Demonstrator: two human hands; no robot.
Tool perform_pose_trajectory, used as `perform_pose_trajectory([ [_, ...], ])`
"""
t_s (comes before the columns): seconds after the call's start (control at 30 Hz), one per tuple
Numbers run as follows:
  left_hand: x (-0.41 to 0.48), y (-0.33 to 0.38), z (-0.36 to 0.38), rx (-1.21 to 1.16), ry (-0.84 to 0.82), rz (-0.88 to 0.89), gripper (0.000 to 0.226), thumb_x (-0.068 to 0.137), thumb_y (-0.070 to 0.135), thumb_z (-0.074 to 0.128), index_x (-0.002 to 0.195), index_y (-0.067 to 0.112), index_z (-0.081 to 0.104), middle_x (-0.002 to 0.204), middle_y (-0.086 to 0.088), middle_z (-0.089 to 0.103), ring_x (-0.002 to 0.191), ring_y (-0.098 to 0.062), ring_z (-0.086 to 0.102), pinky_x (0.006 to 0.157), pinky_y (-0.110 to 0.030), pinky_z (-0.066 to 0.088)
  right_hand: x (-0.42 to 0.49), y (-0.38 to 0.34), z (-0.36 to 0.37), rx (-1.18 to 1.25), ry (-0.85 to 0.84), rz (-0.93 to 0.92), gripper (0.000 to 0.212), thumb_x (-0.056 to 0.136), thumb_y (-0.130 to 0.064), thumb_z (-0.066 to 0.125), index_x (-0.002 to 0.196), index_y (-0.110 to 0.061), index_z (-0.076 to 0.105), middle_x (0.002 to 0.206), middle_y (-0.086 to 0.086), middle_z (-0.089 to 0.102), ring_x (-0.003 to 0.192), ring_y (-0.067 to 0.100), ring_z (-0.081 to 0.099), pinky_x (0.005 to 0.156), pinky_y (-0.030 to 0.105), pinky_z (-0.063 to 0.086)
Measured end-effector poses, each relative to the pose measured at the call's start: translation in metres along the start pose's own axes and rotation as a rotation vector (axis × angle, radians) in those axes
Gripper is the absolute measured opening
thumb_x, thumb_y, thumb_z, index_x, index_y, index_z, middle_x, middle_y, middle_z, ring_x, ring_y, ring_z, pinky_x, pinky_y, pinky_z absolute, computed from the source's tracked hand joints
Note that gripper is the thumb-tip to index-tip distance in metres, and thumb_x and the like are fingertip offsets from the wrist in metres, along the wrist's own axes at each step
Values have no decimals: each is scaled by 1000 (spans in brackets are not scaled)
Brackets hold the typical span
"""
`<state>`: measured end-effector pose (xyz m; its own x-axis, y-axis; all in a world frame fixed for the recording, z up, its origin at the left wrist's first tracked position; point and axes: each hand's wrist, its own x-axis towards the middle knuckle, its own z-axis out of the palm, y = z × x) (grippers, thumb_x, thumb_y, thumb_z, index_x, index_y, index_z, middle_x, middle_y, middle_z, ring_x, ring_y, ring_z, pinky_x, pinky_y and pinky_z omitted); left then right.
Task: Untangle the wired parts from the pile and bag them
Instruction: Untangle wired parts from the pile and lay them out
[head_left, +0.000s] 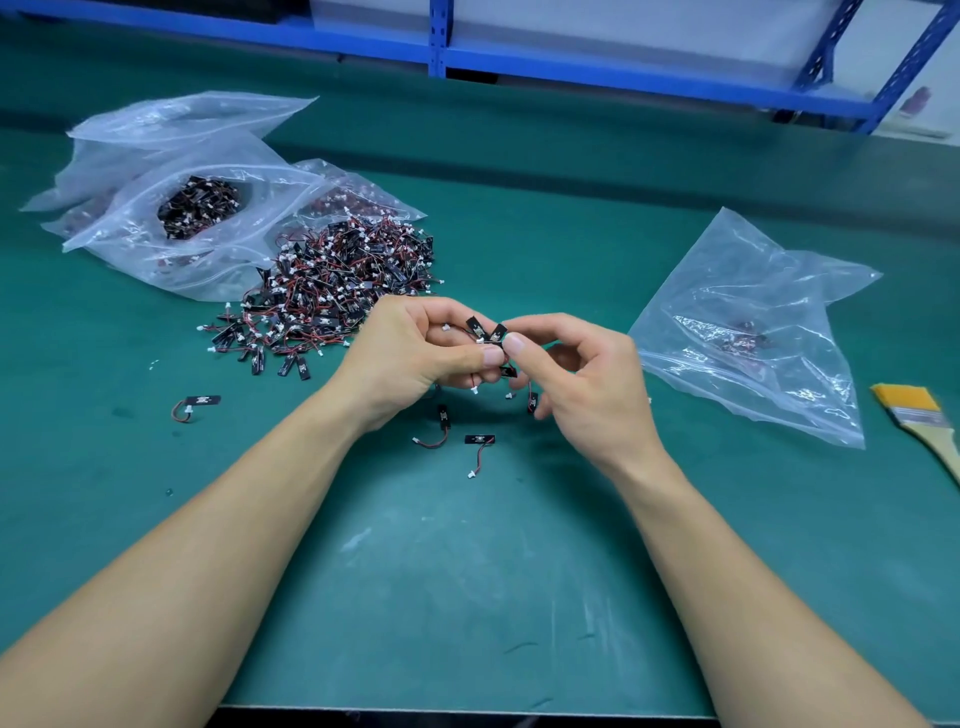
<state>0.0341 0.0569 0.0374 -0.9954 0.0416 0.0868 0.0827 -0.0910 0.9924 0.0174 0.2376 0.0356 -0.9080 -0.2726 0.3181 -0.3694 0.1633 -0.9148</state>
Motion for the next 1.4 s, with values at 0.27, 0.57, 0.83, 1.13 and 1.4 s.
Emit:
perform_pose_trajectory([
  [0.27,1,-1,0,-6,15,-17,16,64,15,83,77,17,75,67,-12,73,62,-19,72,56,-23,54,0,3,5,154,19,42,13,90,-8,73,90,-21,76,78,0,74,62,19,71,50,28,55],
  [0.57,1,0,0,-3,32,-17,16,63,14,83,77,14,74,68,-14,73,61,-19,72,54,-21,53,0,5,8,105,5,-11,24,92,-3,69,109,-19,73,87,-1,66,67,25,71,62,29,59],
  [0.83,1,0,-1,12,33,-27,10,63,13,81,70,16,75,65,-9,72,51,-12,64,53,-19,52,-1,2,0,35,-134,-85,36,81,-12,81,110,-32,74,100,2,63,71,18,68,67,42,61],
  [1.13,-1,1,-1,-7,-25,-24,10,70,17,77,78,23,80,69,-8,74,62,-13,71,57,-17,53,3,10,2,87,-3,-140,25,84,1,75,103,-15,75,86,8,65,65,23,71,62,32,59],
  [1.4,-1,2,0,-27,0,-30,16,82,29,68,88,19,79,83,-8,76,73,-19,75,60,-18,56,5,9,-1,91,34,-71,18,87,4,72,92,-13,76,86,8,69,64,27,72,67,37,62],
])
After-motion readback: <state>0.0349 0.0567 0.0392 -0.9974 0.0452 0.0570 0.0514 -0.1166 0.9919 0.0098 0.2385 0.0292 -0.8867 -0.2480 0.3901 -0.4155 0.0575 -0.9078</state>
